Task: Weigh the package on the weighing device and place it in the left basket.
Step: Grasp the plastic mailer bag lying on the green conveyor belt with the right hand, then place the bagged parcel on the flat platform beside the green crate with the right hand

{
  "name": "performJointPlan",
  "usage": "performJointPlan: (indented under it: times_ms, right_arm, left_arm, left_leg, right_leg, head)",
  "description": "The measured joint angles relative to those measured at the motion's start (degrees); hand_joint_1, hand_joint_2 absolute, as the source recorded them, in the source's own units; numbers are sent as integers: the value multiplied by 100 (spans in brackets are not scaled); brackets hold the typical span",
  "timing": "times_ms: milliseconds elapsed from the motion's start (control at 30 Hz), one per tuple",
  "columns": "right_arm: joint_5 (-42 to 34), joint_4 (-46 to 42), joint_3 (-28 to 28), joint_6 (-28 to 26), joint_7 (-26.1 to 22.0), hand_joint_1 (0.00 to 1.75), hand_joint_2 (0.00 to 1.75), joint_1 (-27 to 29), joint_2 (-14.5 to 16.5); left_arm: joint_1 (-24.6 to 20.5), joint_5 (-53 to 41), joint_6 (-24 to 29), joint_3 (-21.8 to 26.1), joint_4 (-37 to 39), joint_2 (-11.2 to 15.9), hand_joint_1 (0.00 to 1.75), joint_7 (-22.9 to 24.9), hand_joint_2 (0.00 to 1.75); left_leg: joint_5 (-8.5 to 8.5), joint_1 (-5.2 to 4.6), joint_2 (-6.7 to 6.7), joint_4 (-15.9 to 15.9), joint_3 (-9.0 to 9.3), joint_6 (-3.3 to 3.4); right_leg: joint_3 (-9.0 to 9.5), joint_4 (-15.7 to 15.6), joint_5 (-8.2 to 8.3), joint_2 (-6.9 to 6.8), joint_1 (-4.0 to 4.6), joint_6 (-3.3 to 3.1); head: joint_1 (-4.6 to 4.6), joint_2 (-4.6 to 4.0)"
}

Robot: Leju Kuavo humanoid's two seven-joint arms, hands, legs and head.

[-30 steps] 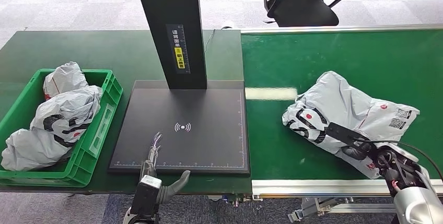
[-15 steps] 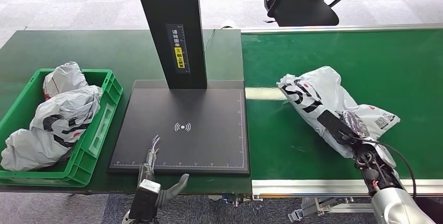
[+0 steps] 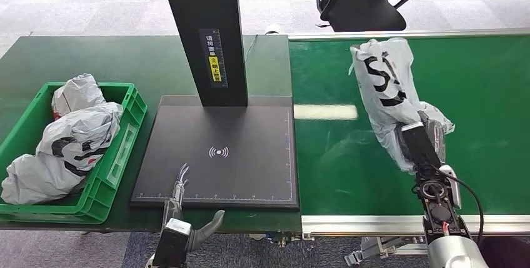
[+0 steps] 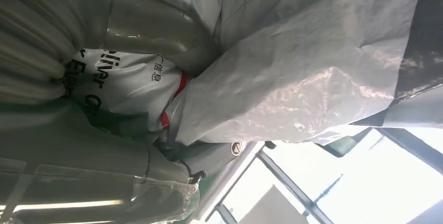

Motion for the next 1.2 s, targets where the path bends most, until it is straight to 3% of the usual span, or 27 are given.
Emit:
performJointPlan:
  times_ms: [133,233,400,467,567,667,900,1100,1200]
  right_arm:
    - [-1308,-1213,-161,203,-391,175,175,489,326]
    - [-1724,-1933,113,868,-426,175,175,764,564]
    - [-1742,-2363,1402,2344,-427,175,175,969,883]
    - [-1656,-2306,2044,2661,-426,175,175,967,1000]
    - [-1604,-2147,2828,2755,-425,175,175,952,1165]
    - [-1641,-2044,3238,2755,-425,175,175,915,1234]
    - [-1703,-1909,3608,2803,-405,175,175,852,1242]
    - [-1811,-1449,3879,3005,-114,175,175,725,1286]
    - [-1645,-1077,4004,2777,87,175,175,683,1325]
  left_arm:
    - [123,-31,129,-11,-72,0,0,-18,175]
    - [191,-73,166,-23,-189,2,0,-27,175]
    - [224,-85,142,-92,-277,28,0,-30,175]
    - [221,-75,131,-150,-285,47,0,-40,175]
    - [219,-63,130,-228,-310,81,0,-43,175]
    - [219,-61,132,-285,-331,108,0,-43,175]
    - [220,-53,133,-334,-347,139,0,-41,175]
    - [205,91,121,-434,-333,190,0,-51,175]
    - [165,187,135,-488,-279,217,0,-107,175]
  left_leg:
    - [-1,1,4,-2,-8,0]
    - [-1,1,13,-5,-10,0]
    - [2,5,18,-5,-4,-1]
    - [4,8,17,-5,-3,-3]
    - [6,9,11,-5,-5,-4]
    - [5,8,4,-4,-7,-4]
    - [5,8,3,-4,-8,-4]
    - [5,9,3,-4,-5,-4]
    - [5,9,3,-4,-6,-4]
  right_leg:
    - [-6,1,-1,1,1,0]
    - [-8,1,-2,3,1,-1]
    - [-6,2,-1,6,5,-2]
    - [-5,2,-1,4,8,-2]
    - [-6,2,-2,3,9,-2]
    - [-6,2,-2,2,8,-2]
    - [-7,0,-2,1,7,-2]
    - [-7,1,-2,0,9,-3]
    - [-6,0,-2,0,9,-3]
  head:
    - [0,0]
    - [1,0]
    - [0,0]
    - [1,0]
    - [0,0]
    - [2,0]
    - [2,0]
    - [2,0]
    - [2,0]
